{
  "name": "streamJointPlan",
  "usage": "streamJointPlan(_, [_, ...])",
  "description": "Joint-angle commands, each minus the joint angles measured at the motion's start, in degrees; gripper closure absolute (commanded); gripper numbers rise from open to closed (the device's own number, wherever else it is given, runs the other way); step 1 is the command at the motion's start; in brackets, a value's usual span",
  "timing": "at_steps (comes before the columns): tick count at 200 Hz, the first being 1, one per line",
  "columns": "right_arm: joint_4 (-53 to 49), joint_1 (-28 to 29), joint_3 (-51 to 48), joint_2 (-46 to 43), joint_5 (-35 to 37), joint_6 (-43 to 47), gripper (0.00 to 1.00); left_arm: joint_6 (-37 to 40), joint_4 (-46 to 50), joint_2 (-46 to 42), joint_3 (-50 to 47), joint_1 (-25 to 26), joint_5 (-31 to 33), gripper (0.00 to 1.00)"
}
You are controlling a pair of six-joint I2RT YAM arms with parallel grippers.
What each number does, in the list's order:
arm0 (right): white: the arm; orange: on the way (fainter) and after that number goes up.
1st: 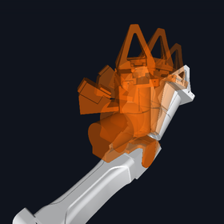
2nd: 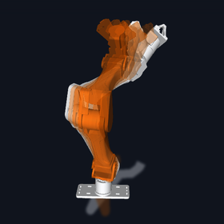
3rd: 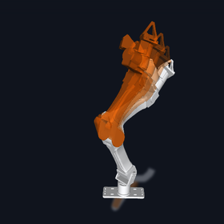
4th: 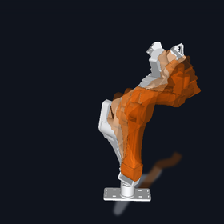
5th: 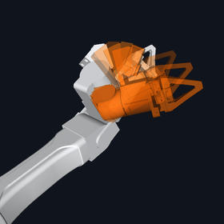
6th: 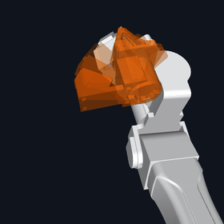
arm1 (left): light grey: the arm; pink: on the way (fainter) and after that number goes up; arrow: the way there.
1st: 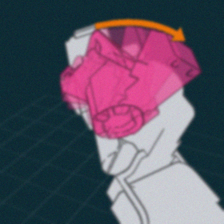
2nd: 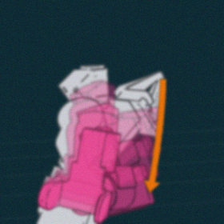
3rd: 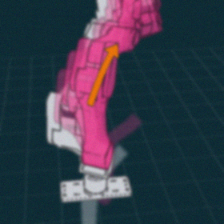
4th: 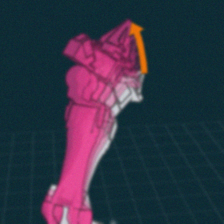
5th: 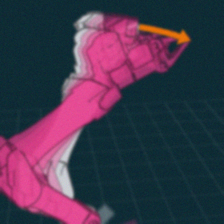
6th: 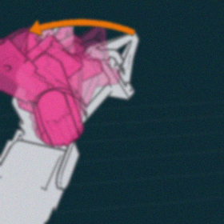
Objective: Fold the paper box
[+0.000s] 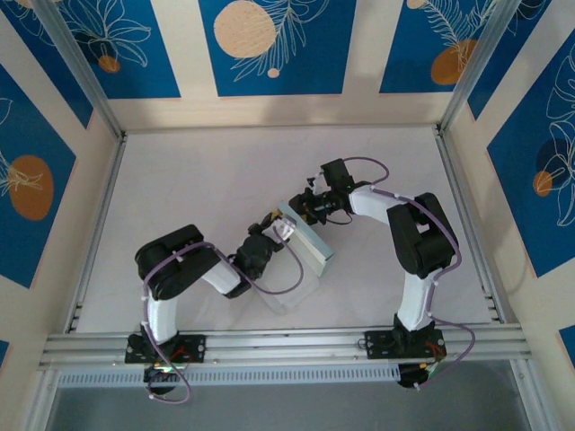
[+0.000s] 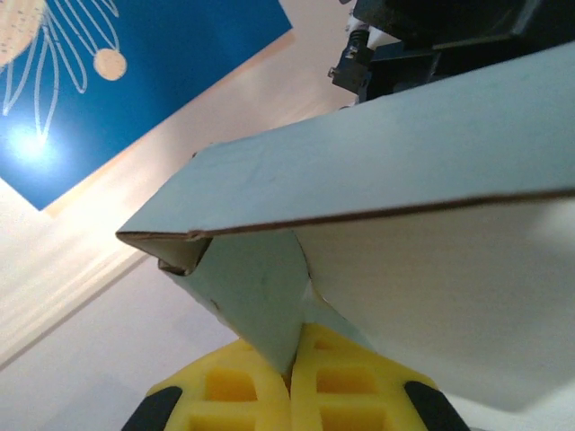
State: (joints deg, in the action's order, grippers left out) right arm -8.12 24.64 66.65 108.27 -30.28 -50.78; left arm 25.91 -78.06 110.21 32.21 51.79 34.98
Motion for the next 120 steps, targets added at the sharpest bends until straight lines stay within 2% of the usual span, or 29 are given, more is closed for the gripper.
streamJointPlan(1, [-3.8, 8.0, 0.5, -1.2, -24.5, 0.5, 0.68, 3.9, 5.7, 3.7, 2.9, -0.9, 5.1, 1.00])
streamJointPlan(33, [-2.4, 7.5, 0.2, -1.3, -24.7, -0.9, 0.67, 3.7, 4.2, 3.6, 2.3, -0.6, 5.2, 1.00])
streamJointPlan(51, [-2.6, 6.7, 0.0, -1.7, -23.8, -0.9, 0.65, 0.2, 4.3, 1.7, 1.0, -0.6, 2.2, 1.00])
streamJointPlan(90, [-11.5, 1.9, 0.6, -6.2, -13.1, 3.9, 0.56, -9.3, 8.7, -2.7, -1.5, -0.8, -9.4, 1.00])
streamJointPlan(120, [-20.8, -0.3, 3.7, -10.1, -4.8, 10.5, 0.46, -12.0, 6.4, -2.6, -3.3, -0.9, -13.1, 1.00])
